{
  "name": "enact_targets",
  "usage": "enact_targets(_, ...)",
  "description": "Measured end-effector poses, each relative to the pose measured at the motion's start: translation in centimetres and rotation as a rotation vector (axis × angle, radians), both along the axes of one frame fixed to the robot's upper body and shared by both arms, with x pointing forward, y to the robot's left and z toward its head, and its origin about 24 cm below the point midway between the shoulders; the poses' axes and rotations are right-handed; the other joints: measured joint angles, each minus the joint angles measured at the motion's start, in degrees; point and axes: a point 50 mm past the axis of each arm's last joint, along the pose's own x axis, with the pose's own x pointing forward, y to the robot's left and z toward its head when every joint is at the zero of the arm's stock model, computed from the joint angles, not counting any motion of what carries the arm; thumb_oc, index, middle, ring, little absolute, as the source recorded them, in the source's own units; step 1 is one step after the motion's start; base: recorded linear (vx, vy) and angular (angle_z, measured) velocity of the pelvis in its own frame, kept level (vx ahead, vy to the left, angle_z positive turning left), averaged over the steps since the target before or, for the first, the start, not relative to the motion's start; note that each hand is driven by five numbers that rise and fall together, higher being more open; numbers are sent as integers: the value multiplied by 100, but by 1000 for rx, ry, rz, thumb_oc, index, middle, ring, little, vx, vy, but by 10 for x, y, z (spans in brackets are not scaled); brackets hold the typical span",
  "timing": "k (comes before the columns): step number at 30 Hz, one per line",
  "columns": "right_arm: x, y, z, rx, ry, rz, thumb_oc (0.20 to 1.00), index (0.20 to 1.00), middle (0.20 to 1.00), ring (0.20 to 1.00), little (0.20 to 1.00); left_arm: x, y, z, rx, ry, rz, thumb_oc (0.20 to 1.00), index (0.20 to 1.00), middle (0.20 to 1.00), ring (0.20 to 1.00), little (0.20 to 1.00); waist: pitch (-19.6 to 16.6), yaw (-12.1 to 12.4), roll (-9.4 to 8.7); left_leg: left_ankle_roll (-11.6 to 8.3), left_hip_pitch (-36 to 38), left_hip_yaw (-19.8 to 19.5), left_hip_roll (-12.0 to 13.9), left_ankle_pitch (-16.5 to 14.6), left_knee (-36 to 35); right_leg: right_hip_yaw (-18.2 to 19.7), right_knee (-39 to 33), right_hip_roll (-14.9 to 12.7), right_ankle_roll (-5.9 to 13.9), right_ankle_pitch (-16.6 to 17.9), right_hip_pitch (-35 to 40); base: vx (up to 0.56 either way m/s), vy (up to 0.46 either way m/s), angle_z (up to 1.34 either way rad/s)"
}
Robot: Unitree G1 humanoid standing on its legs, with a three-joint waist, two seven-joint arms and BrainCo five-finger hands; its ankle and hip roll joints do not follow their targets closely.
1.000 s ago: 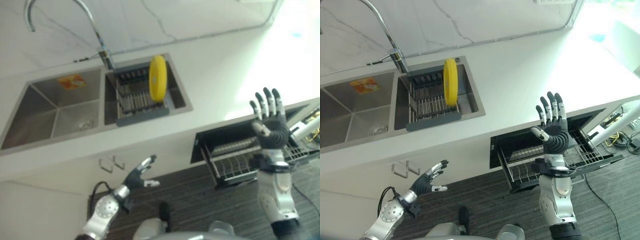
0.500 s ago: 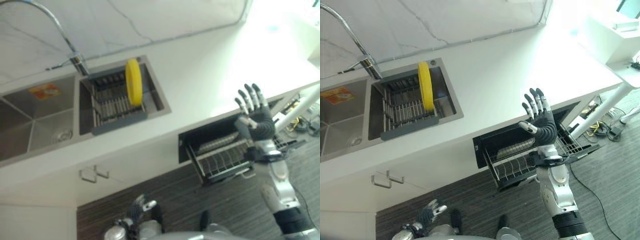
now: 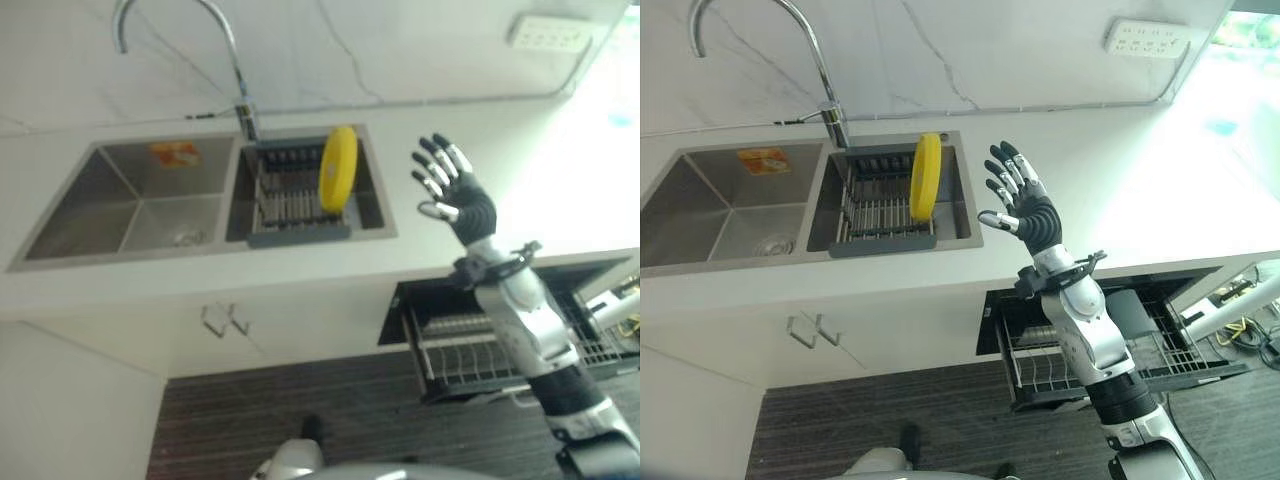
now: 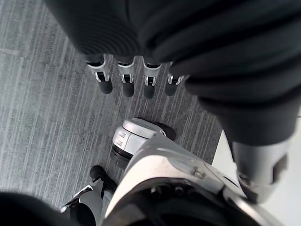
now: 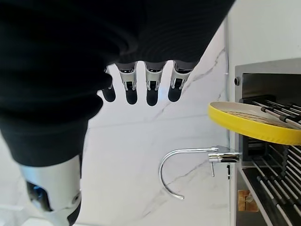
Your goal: Place the dishes in the dishwasher.
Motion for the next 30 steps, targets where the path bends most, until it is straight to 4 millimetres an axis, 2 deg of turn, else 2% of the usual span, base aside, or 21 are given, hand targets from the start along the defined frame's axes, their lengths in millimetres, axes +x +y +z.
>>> enact_targets(5, 12, -2, 4, 15, 23, -64, 1000, 1000, 1000, 1000, 1000, -5, -1, -1, -13, 32, 35, 1000, 1000, 1000, 1000, 1000, -9, 107, 40, 0, 33, -166, -51, -1, 0, -194, 0, -2, 19, -88, 151, 64, 10, 20)
enact_targets(8, 21, 0, 8, 33, 40, -97, 1000, 1000, 1000, 1000, 1000, -11, -2, -1, -16, 58, 34, 1000, 1000, 1000, 1000, 1000, -5, 250, 59, 0, 38, -212, -85, -2, 1, -301, 0, -26, 32, -109, 228, 92, 36, 15)
enact_targets(9, 25, 1, 11, 41, 42, -114, 1000, 1000, 1000, 1000, 1000, -13, -3, -1, -24, 75, 35, 1000, 1000, 1000, 1000, 1000, 0, 378, 51, 0, 64, -214, -100, -3, 1, -308, 0, -45, 44, -120, 238, 102, 43, 13)
enact_targets(12, 35, 6, 21, 73, 34, -139, 1000, 1000, 1000, 1000, 1000, -22, -4, -1, -32, 107, 39, 1000, 1000, 1000, 1000, 1000, 8, 469, 36, 8, 31, -336, -161, -9, 1, -442, 0, -87, 71, -150, 278, 101, 46, 20)
enact_targets(16, 44, 4, 17, 76, 68, -175, 1000, 1000, 1000, 1000, 1000, -26, -5, -1, -59, 127, 40, 1000, 1000, 1000, 1000, 1000, 30, 649, 4, 13, 10, -367, -181, -12, 1, -475, 0, -105, 72, -153, 275, 72, 48, 6)
enact_targets(18, 47, 3, 16, 74, 86, -191, 1000, 1000, 1000, 1000, 1000, -26, -5, -1, -74, 123, 39, 1000, 1000, 1000, 1000, 1000, 103, 660, -13, 14, 2, -379, -187, -12, 0, -485, 0, -109, 72, -154, 277, 76, 50, 3)
enact_targets(21, 51, -2, 17, 86, 100, -236, 1000, 1000, 1000, 1000, 1000, -25, -2, 0, -53, 117, -51, 1000, 1000, 1000, 1000, 1000, 203, 650, 3, 32, -10, -396, -183, -26, 0, -496, 0, -133, 73, -154, 270, 57, 50, 2)
enact_targets(24, 54, -5, 17, 105, 114, -265, 1000, 1000, 1000, 1000, 1000, -19, 1, 0, -28, 95, -128, 1000, 1000, 1000, 1000, 1000, 320, 648, 71, 35, -12, -427, -193, -23, 1, -495, 0, -145, 74, -153, 262, 28, 23, 0)
enact_targets(27, 54, -8, 18, 125, 114, -284, 1000, 1000, 1000, 1000, 1000, -18, 3, 1, -22, 90, -131, 1000, 1000, 1000, 1000, 1000, 388, 637, 128, 44, -27, -464, -200, -18, 2, -494, 0, -145, 73, -154, 247, 12, 2, 1)
enact_targets(30, 54, -19, 22, 164, 94, -335, 1000, 1000, 1000, 1000, 1000, -18, 4, 1, -24, 91, -130, 1000, 1000, 1000, 1000, 1000, 417, 637, 172, 43, -45, -481, -202, -18, 2, -493, 1, -143, 68, -159, 242, 29, 0, 4)
